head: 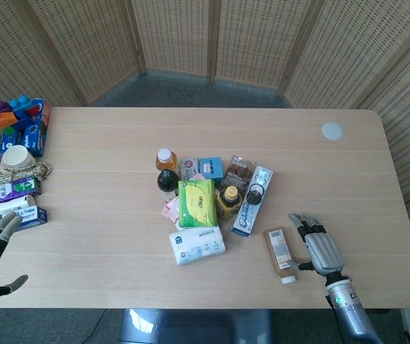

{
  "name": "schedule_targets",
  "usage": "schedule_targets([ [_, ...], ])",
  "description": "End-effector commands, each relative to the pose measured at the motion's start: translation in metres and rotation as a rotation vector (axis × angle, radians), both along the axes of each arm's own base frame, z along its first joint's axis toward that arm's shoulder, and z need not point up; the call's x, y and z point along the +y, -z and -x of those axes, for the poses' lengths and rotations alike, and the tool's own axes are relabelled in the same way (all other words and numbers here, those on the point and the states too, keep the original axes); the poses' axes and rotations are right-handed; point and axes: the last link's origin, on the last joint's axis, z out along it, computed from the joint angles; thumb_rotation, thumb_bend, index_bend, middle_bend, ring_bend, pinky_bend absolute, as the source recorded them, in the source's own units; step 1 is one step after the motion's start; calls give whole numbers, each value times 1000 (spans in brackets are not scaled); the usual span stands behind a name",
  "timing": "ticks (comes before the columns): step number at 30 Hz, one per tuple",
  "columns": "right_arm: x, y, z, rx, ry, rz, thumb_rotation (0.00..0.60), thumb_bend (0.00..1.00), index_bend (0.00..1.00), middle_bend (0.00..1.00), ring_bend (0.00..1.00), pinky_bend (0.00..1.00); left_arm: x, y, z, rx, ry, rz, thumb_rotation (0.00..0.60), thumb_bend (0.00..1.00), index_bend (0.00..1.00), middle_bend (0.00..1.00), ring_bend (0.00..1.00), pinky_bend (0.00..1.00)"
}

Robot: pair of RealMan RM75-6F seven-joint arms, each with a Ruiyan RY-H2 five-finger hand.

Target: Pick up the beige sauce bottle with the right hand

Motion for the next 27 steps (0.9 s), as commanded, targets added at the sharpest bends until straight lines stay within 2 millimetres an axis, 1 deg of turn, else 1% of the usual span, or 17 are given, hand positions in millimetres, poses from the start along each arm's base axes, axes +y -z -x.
schedule_targets([
  [1, 2, 2, 0, -1, -2, -3, 600, 0, 0, 0, 0, 0, 0, 1, 0, 1, 0, 3, 600, 0, 0, 0, 0, 0],
  [16, 15, 11, -7, -25, 3, -25, 600, 0, 0, 0, 0, 0, 0, 3, 0, 7, 0, 7, 600, 0, 0, 0, 0, 0],
  [27, 21, 21, -4, -20, 11, -32, 600, 0, 0, 0, 0, 0, 0, 4, 0, 6, 1, 12, 600, 0, 0, 0, 0, 0],
])
